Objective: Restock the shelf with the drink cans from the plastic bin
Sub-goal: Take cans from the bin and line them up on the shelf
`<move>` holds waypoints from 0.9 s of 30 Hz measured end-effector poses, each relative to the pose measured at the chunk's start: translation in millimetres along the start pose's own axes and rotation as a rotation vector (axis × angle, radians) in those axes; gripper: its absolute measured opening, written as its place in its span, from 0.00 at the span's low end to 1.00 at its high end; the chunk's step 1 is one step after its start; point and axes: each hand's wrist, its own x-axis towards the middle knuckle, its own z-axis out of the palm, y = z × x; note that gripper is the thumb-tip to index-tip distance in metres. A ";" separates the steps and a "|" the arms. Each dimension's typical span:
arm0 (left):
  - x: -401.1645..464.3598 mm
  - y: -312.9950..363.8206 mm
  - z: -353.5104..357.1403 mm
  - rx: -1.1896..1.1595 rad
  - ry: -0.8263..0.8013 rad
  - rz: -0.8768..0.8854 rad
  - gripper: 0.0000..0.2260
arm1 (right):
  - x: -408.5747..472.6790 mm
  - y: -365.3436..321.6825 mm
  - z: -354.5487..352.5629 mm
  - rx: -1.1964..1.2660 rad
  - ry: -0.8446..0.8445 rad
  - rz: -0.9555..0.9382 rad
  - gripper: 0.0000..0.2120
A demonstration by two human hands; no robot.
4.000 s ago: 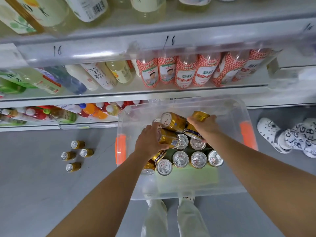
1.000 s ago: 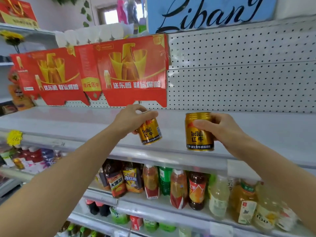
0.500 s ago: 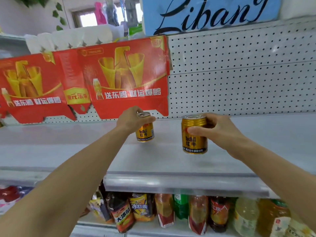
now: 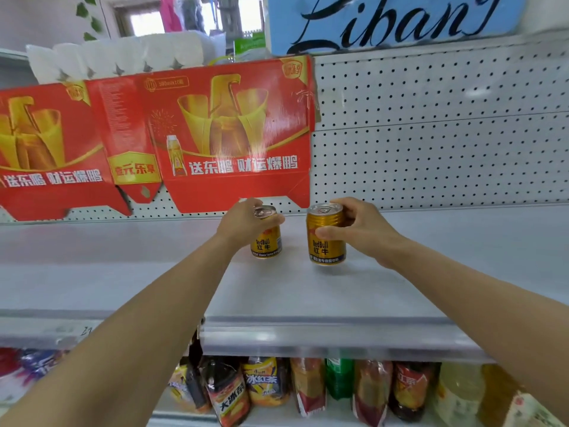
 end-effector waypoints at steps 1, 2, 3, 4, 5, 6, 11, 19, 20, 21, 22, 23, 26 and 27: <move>-1.2 -0.4 -3.6 -0.030 -0.022 -0.012 0.33 | 5.5 0.1 3.8 -0.002 -0.007 0.003 0.27; -3.4 -1.1 -7.5 -0.046 -0.031 -0.023 0.34 | 10.6 0.6 7.6 -0.007 -0.015 0.008 0.28; -6.0 -2.8 -11.3 -0.042 -0.026 -0.025 0.35 | 15.5 1.0 11.1 -0.013 -0.023 0.013 0.28; -9.2 -5.2 -14.7 -0.012 -0.011 -0.019 0.35 | 20.0 1.8 14.2 -0.020 -0.029 0.016 0.29; -14.6 -7.7 -17.4 0.034 0.011 -0.006 0.34 | 24.0 2.9 16.9 -0.027 -0.033 0.016 0.29; -22.3 -9.7 -19.4 0.073 0.038 0.011 0.33 | 27.5 4.0 19.3 -0.035 -0.035 0.018 0.29; -71.0 -15.7 -16.0 0.153 0.113 0.127 0.31 | 38.2 7.2 24.2 -0.079 -0.076 0.035 0.28; -85.7 -30.9 -0.4 0.230 0.152 0.187 0.30 | 43.8 10.0 26.7 -0.125 -0.092 0.046 0.30; -85.9 -31.5 0.9 0.260 0.167 0.194 0.30 | 40.7 8.7 26.6 -0.137 -0.094 0.042 0.32; -87.5 -31.1 1.9 0.297 0.190 0.210 0.29 | 36.0 6.5 26.7 -0.157 -0.093 0.030 0.32; -90.0 -29.4 3.1 0.334 0.220 0.238 0.29 | 29.0 3.3 26.4 -0.187 -0.088 0.006 0.32; -93.6 -26.8 4.7 0.370 0.251 0.271 0.29 | 20.6 0.1 26.1 -0.234 -0.076 -0.030 0.31; -110.1 -9.2 11.2 0.452 0.317 0.339 0.33 | -8.3 -2.1 21.3 -0.484 0.021 -0.173 0.31; -117.8 -1.6 14.4 0.476 0.333 0.355 0.33 | -19.4 0.5 17.4 -0.566 0.047 -0.208 0.31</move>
